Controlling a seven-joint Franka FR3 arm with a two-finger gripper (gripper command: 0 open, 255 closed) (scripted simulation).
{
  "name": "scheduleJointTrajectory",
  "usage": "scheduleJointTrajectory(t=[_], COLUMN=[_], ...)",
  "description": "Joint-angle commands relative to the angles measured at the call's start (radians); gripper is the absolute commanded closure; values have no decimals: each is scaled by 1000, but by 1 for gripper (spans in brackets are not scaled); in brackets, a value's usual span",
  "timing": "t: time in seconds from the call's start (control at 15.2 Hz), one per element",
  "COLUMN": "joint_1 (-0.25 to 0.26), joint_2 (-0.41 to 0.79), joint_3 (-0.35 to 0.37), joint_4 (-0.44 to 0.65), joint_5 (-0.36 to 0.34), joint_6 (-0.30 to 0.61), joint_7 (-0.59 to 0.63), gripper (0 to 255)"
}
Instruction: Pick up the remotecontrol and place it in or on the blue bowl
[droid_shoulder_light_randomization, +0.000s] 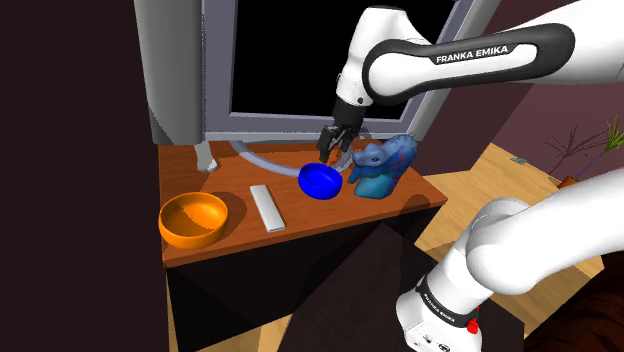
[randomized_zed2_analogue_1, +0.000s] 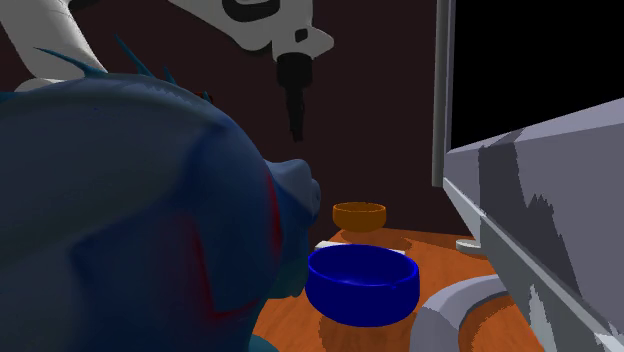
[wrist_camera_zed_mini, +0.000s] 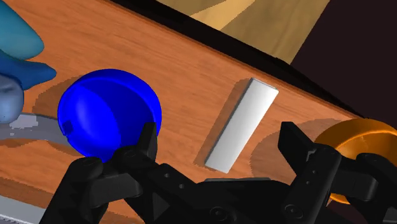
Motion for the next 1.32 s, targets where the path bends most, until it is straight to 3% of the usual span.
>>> scheduleJointTrajectory(t=[0.0, 0.66, 1.25], joint_1=[-4, -9, 24], joint_2=[69, 459, 827], joint_3=[11, 63, 51], joint_4=[4, 110, 320], joint_5=[2, -26, -84], joint_6=[62, 325, 463], joint_7=[31, 215, 373], gripper=[0, 0, 0])
